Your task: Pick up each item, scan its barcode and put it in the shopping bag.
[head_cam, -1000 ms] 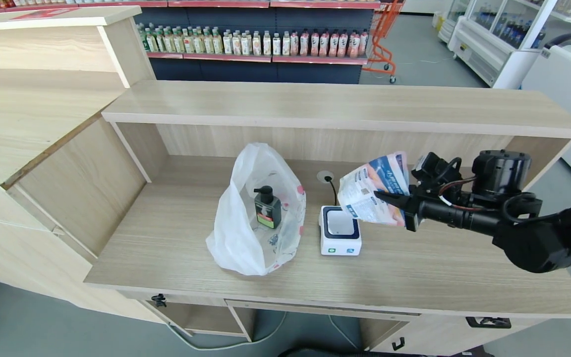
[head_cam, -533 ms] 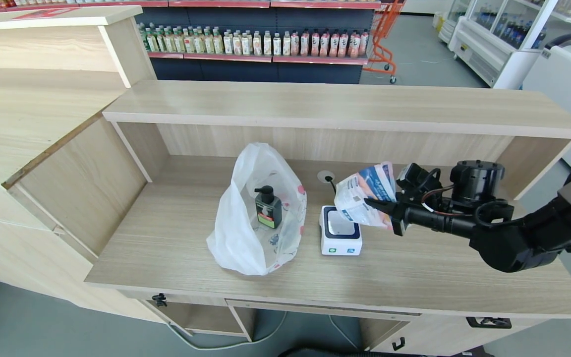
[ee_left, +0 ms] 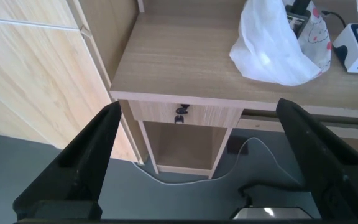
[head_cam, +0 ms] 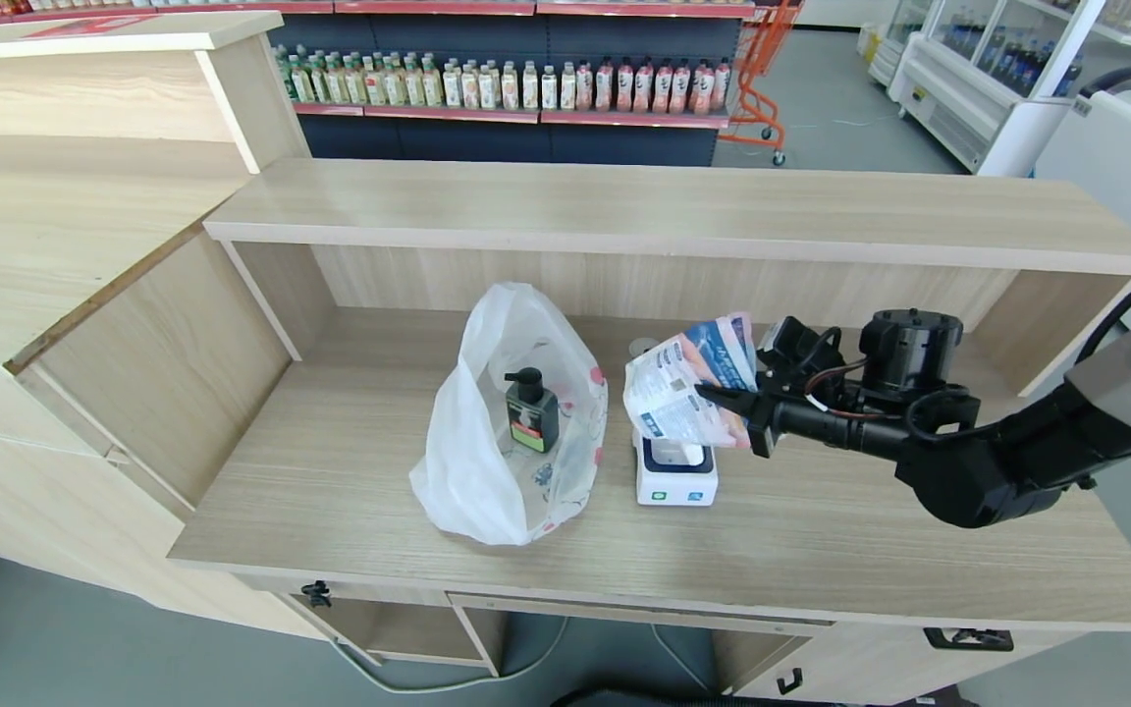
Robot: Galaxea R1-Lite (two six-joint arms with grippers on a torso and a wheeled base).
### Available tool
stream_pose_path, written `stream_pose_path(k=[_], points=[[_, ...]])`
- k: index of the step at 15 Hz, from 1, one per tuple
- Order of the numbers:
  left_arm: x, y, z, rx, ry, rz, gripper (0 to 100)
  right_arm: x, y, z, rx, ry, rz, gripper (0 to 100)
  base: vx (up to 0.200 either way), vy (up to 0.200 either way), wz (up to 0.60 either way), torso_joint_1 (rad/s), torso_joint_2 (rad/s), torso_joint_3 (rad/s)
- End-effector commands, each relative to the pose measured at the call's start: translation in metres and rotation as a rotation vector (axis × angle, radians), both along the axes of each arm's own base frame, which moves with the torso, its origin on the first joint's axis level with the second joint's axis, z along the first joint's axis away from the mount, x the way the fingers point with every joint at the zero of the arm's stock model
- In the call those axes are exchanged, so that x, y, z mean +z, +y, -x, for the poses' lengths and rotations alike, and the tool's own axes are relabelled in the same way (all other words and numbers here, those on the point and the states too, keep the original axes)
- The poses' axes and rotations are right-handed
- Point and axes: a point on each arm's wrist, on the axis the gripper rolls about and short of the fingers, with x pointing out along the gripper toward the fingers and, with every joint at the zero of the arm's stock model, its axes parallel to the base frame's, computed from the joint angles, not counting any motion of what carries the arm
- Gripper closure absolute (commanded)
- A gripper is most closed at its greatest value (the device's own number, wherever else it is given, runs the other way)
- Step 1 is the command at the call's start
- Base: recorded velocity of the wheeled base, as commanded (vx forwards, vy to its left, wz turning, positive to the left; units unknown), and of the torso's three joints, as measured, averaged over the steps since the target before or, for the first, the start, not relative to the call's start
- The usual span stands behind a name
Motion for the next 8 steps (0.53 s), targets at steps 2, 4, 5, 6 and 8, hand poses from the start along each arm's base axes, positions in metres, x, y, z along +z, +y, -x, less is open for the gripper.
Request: stream_pose_path(k=[2, 4, 5, 6, 8], points=[[0.0000, 0.0000, 0.0000, 0.000, 0.000, 0.000, 0, -0.0044, 0.0049, 0.0006, 0.011, 0.003, 0.010, 100, 0.000, 0.000, 0.00, 0.000, 0.00, 0.000], [0.0000, 0.0000, 0.0000, 0.000, 0.000, 0.000, 0, -0.0029, 0.0063, 0.0001, 0.014, -0.011, 0.016, 100, 0.000, 0.000, 0.00, 0.000, 0.00, 0.000], [0.0000, 0.0000, 0.0000, 0.000, 0.000, 0.000, 0, -0.0013, 0.0068, 0.0005, 0.016, -0.016, 0.014, 100, 0.000, 0.000, 0.00, 0.000, 0.00, 0.000], [0.0000, 0.0000, 0.0000, 0.000, 0.000, 0.000, 0, -0.0016, 0.0065, 0.0017, 0.016, -0.017, 0.019, 100, 0.000, 0.000, 0.00, 0.000, 0.00, 0.000], [0.0000, 0.0000, 0.0000, 0.000, 0.000, -0.001, 0, -0.0041, 0.0052, 0.0022, 0.018, -0.031, 0.041, 100, 0.000, 0.000, 0.00, 0.000, 0.00, 0.000]])
